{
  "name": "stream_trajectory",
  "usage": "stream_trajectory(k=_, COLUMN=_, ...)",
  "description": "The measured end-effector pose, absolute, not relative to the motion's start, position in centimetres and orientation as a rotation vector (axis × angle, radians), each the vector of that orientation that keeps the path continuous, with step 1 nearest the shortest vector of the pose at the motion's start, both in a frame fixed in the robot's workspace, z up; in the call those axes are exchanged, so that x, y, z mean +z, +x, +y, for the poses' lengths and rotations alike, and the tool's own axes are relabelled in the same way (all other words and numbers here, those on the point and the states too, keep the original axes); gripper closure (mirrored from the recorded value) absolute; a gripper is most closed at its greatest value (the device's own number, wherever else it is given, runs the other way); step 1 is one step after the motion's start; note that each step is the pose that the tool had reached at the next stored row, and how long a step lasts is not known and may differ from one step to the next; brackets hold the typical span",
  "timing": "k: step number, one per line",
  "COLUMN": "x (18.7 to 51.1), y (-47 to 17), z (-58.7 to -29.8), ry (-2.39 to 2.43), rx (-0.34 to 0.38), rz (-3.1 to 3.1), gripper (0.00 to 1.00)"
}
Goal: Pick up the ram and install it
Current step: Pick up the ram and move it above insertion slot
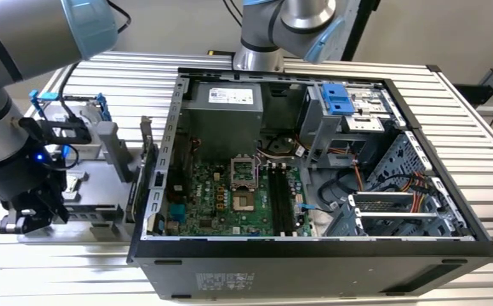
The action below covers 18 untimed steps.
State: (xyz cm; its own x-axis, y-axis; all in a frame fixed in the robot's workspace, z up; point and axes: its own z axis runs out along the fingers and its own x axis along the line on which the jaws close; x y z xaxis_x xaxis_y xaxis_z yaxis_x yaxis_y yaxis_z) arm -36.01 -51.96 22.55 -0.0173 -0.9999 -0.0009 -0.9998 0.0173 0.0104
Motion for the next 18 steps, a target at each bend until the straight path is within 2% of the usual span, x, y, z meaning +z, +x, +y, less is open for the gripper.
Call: stream_trajectory(k=18, x=23.8, y=-36.0, z=-52.0, ry=2.198, rx=-0.013, rz=-2.236, gripper=1.00)
